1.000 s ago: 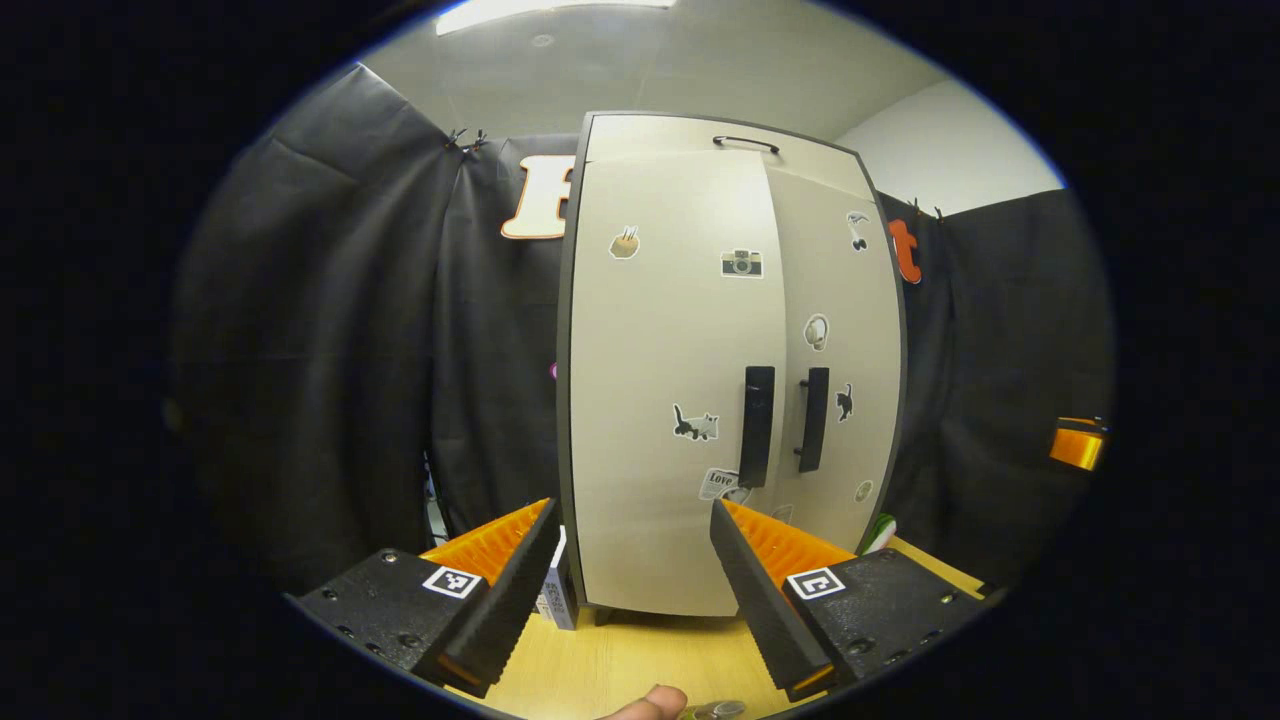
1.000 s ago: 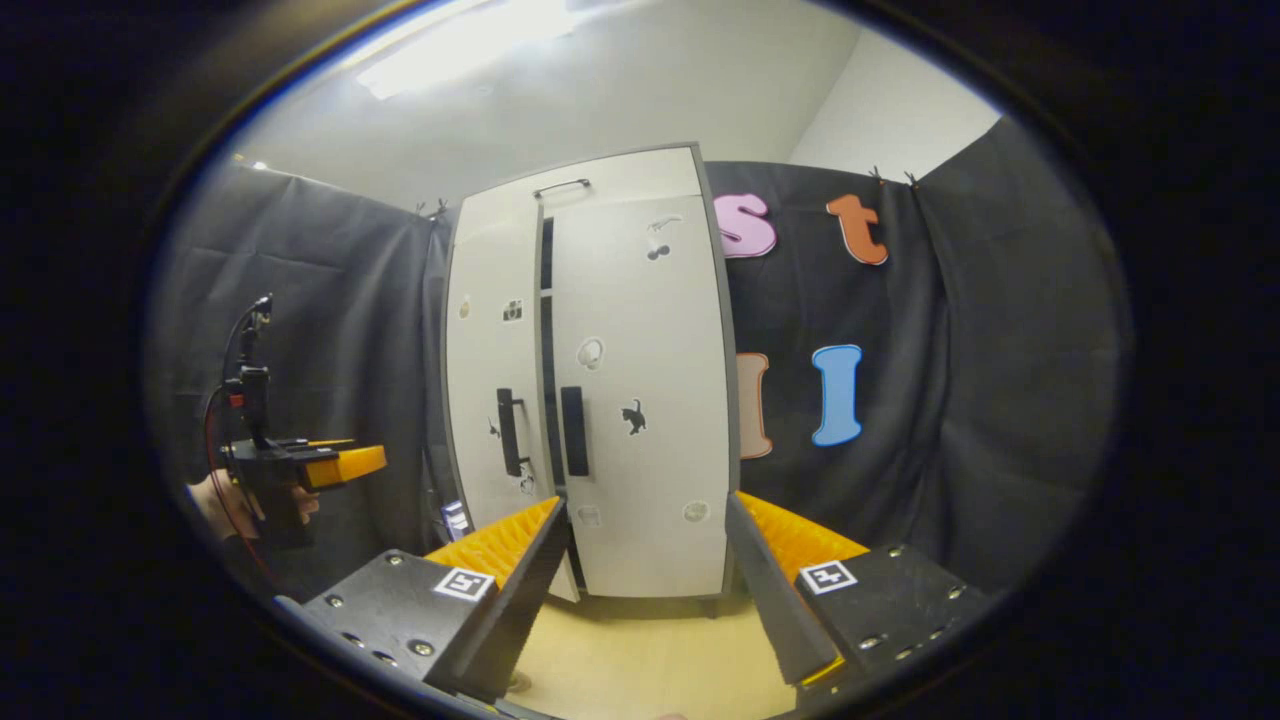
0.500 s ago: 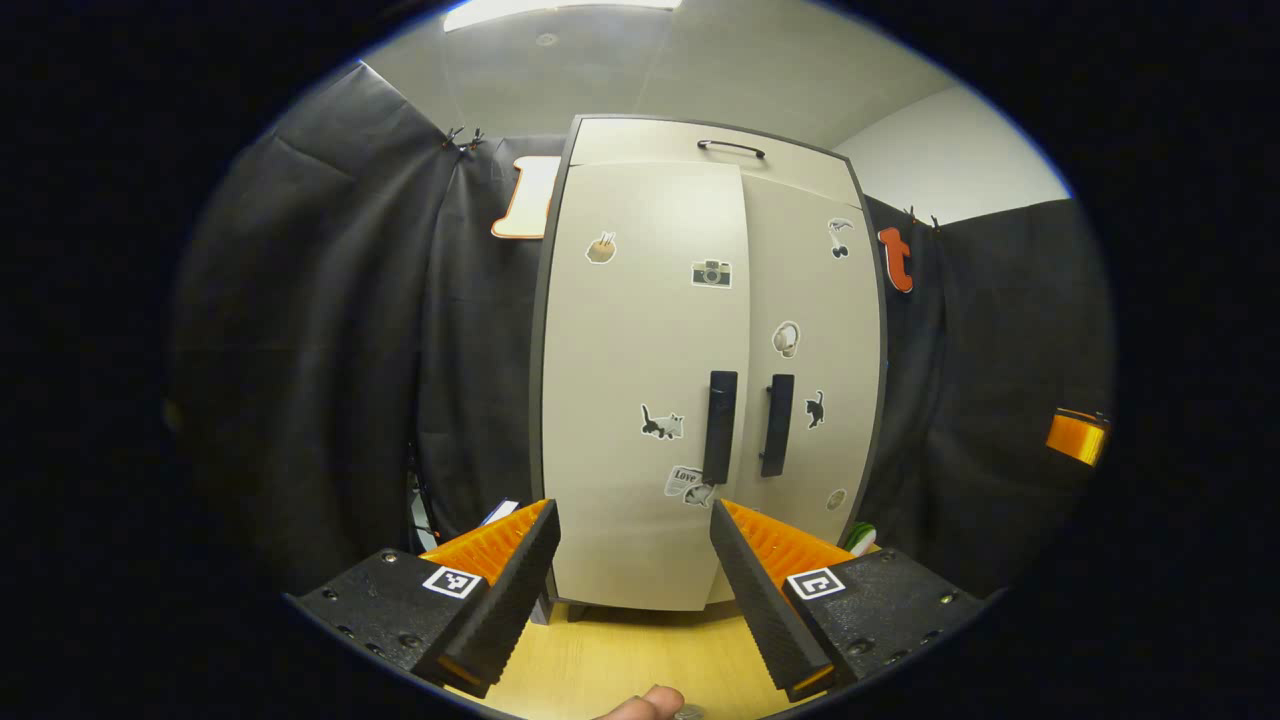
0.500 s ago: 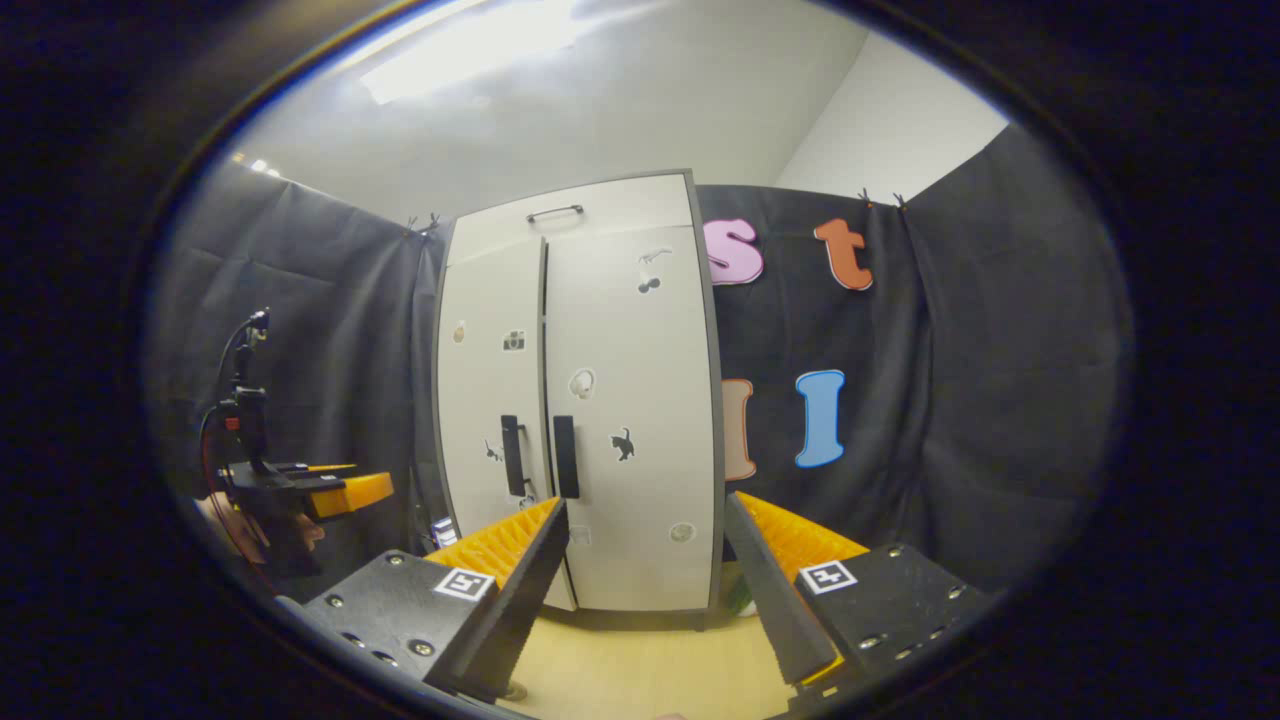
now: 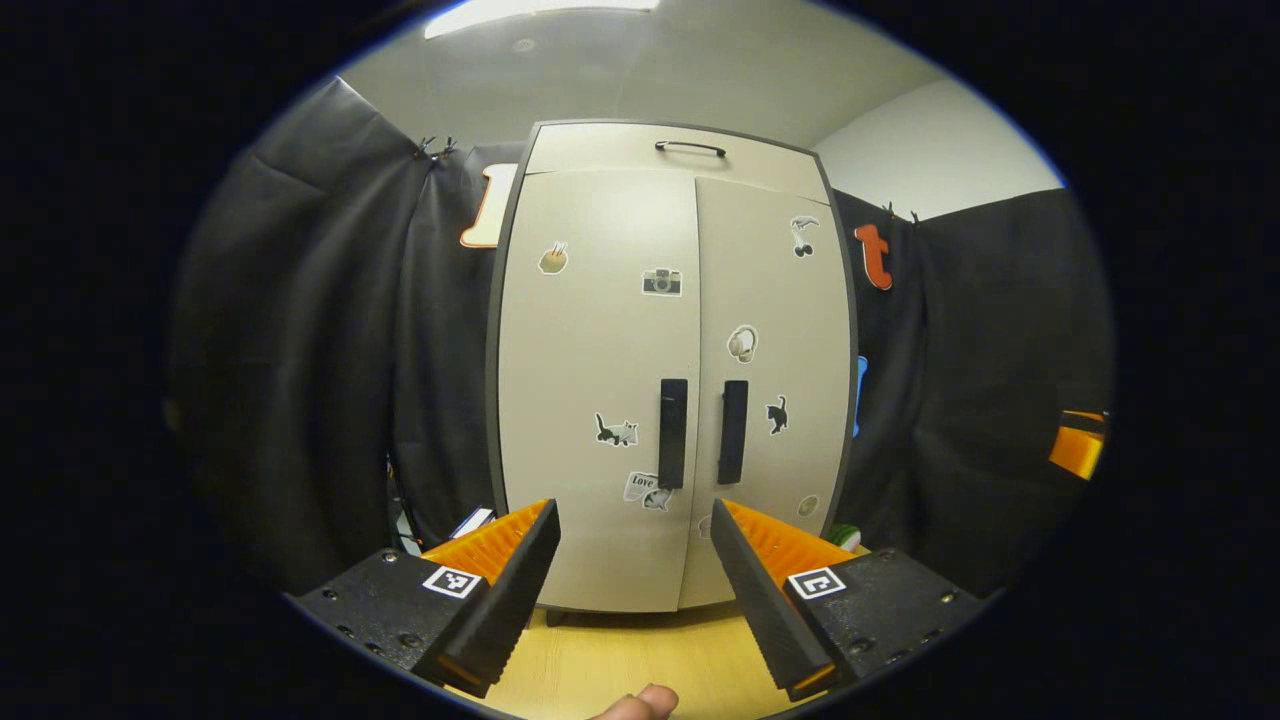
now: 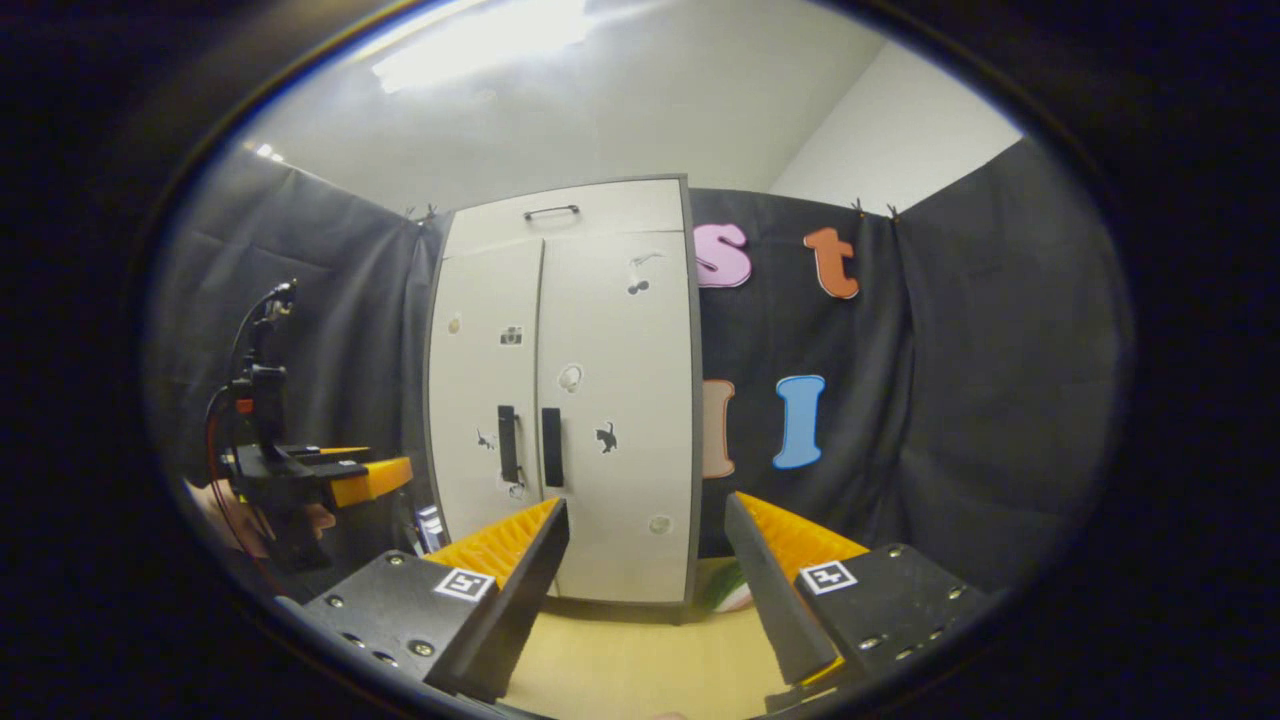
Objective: Grasp the bottle in the cabinet with the left hand and place it on the coaster, then close the right door with the right hand and the left door with the left hand.
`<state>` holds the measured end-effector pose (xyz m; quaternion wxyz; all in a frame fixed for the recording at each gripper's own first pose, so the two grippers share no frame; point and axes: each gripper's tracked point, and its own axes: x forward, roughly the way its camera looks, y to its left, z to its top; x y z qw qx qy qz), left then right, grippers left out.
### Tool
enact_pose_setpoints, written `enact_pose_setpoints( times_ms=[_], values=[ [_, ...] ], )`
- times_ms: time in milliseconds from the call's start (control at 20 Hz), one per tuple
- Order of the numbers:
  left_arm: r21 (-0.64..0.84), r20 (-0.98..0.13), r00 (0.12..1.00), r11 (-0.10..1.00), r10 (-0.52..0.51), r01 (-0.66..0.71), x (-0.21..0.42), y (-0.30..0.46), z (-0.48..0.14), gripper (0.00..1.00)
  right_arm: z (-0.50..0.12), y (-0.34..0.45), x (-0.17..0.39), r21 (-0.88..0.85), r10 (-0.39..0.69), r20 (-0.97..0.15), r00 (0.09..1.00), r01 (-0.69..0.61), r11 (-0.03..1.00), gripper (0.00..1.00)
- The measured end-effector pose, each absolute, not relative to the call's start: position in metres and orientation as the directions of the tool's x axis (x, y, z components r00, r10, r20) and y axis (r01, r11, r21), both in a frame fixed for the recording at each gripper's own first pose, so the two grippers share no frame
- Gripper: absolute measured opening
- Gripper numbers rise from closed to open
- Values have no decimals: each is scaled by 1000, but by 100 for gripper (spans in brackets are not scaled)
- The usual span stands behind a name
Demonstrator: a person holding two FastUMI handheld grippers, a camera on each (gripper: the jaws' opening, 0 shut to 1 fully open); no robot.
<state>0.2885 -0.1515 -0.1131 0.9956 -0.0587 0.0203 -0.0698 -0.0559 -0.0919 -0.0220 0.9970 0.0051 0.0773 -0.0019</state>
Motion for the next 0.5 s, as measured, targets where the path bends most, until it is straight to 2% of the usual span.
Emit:
enact_pose_setpoints(
  times_ms=[100,150,200,250,300,350,400,450,500],
  values=[
    [-116,-29,989,984,-142,138,287,-155,-112,96,-19,-88,-58,16,12,-144,989,-10,1000,95],
    [-114,-24,990,984,-138,135,286,-155,-111,92,-18,-85,-59,18,20,-141,990,-18,1000,95],
    [-114,-19,990,984,-138,135,286,-157,-110,92,-18,-85,-62,17,24,-140,990,-22,1000,95],
    [-113,-20,991,985,-136,133,285,-159,-110,96,-17,-86,-63,14,25,-140,990,-23,1000,95],
    [-112,-21,990,985,-136,133,284,-162,-111,96,-16,-87,-66,14,26,-139,990,-24,1000,91],
    [-113,-22,990,985,-136,133,282,-165,-110,96,-16,-86,-68,16,27,-137,990,-25,1000,95],
    [-116,-24,990,984,-140,136,280,-168,-110,96,-16,-87,-71,20,28,-136,990,-26,999,91],
    [-120,-30,989,983,-143,138,277,-171,-112,96,-16,-89,-73,23,27,-137,990,-24,999,95],
    [-119,-32,989,983,-144,139,276,-173,-112,96,-15,-91,-76,24,24,-136,990,-21,999,95]
  ],
)
